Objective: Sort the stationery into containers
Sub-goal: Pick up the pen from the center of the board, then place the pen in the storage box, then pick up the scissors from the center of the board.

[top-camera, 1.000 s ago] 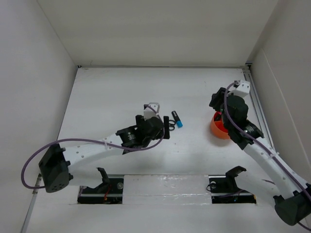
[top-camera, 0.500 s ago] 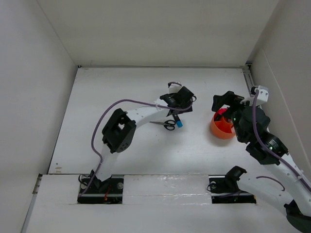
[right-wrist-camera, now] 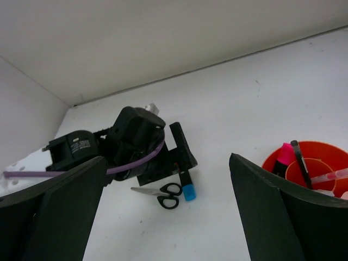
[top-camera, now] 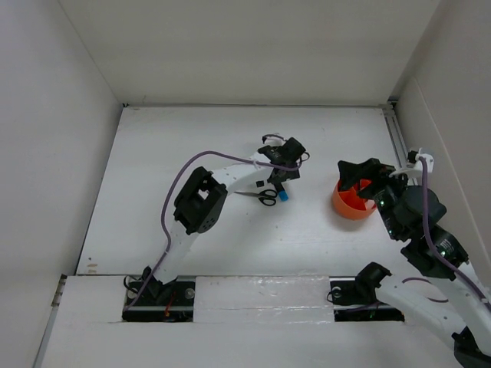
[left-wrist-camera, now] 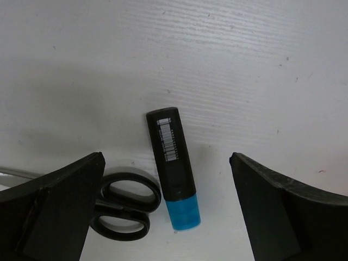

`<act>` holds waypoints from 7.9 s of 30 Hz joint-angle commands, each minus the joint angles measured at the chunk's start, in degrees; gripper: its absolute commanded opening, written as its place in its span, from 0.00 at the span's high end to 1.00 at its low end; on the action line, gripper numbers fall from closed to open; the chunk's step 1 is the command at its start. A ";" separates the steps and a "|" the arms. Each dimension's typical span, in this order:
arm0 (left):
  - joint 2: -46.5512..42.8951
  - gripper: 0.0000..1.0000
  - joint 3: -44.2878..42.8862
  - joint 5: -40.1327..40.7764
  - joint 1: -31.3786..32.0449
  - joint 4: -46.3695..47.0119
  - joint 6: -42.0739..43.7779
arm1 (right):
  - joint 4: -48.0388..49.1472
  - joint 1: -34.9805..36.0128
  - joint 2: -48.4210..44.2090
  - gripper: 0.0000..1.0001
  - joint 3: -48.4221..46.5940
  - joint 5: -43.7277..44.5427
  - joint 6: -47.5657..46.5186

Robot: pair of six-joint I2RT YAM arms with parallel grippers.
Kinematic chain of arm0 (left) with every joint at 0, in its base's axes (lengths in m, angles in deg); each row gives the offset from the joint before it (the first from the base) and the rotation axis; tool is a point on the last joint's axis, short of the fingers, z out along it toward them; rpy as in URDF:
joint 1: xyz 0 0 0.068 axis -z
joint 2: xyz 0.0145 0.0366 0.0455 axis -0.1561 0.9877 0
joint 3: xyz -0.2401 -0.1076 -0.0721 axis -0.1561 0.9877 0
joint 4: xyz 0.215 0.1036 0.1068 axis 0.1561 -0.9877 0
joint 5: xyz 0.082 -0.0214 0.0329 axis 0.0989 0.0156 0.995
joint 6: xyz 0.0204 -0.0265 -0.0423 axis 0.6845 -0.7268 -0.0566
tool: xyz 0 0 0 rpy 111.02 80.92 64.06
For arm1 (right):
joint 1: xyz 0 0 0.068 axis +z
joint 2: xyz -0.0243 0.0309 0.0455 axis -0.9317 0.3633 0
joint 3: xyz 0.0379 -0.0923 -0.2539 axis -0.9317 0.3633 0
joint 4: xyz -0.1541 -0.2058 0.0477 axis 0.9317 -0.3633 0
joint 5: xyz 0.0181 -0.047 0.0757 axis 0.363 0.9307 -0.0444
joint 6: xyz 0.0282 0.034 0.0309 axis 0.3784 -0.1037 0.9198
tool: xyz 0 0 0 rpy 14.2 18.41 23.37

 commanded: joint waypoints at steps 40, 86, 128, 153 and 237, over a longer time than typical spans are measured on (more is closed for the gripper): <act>15.51 1.00 -14.39 -2.10 -1.88 -9.22 5.05 | 3.94 0.54 -5.14 0.04 2.82 -3.19 -1.08; -49.10 1.00 24.81 -1.04 9.54 24.80 27.12 | 37.87 -0.60 17.01 0.23 15.47 -37.37 8.85; -62.62 0.00 39.03 9.50 8.23 8.36 17.54 | 29.97 -8.59 11.91 1.00 20.67 -4.97 -0.91; -79.86 0.00 51.44 2.74 7.17 4.32 19.38 | 26.79 -27.41 29.84 1.00 14.77 -4.32 -1.79; -24.67 0.02 24.54 -1.31 -3.46 1.94 -22.89 | 1.13 7.49 3.65 0.00 1.94 -6.44 -2.49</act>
